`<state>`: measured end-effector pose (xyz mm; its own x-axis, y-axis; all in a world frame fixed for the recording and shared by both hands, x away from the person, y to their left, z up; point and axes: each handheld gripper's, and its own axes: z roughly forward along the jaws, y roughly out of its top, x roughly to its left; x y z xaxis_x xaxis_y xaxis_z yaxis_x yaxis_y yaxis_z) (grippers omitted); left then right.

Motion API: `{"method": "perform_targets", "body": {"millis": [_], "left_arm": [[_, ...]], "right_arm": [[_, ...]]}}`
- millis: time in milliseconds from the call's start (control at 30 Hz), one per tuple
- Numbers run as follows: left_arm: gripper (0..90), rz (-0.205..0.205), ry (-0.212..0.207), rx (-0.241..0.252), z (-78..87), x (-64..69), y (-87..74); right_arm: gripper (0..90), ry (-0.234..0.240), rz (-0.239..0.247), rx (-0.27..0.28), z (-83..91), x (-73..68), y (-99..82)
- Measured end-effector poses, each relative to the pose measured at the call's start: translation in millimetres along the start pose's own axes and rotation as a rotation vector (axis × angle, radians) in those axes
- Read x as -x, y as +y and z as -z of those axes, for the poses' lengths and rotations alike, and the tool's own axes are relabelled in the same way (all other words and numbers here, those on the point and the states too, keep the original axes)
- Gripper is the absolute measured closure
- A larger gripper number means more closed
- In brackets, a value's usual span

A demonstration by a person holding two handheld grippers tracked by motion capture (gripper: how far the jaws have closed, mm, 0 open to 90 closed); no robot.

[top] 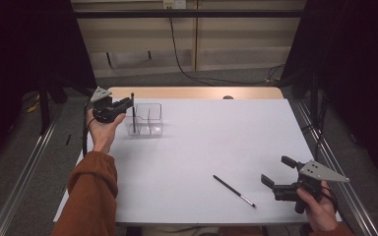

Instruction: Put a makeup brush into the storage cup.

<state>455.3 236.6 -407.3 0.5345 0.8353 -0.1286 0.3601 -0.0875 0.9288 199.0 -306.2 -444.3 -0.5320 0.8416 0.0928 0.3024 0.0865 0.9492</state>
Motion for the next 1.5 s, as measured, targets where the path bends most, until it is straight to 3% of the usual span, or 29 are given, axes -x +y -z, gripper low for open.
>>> {"method": "perform_targets", "body": {"millis": [300,567,867,1167,1400,1500], "left_arm": [[60.1,-0.019,-0.01,0.004,1.4,1.9,-1.8],[29.0,-0.007,-0.016,-0.009,4.8,3.9,-2.1],[6.6,0.013,-0.017,-0.013,15.0,7.3,-6.4],[3.1,-0.027,-0.029,0.005,27.7,15.3,-5.5],[3.1,-0.019,-0.035,0.016,42.2,19.6,-6.9],[3.4,-0.012,-0.008,0.042,51.0,20.1,-7.4]], "right_arm": [[0.0,0.002,0.002,0.0,-0.5,-0.2,0.1],[0.0,0.003,0.002,0.0,-0.4,-0.4,0.2],[0.0,0.004,0.001,-0.001,-1.4,-0.3,0.5],[0.0,0.006,0.002,0.001,-1.9,-0.1,0.7],[0.0,0.005,-0.001,0.002,-1.7,-0.3,0.9],[0.0,0.007,-0.002,0.001,-2.0,-0.4,0.9]]}}
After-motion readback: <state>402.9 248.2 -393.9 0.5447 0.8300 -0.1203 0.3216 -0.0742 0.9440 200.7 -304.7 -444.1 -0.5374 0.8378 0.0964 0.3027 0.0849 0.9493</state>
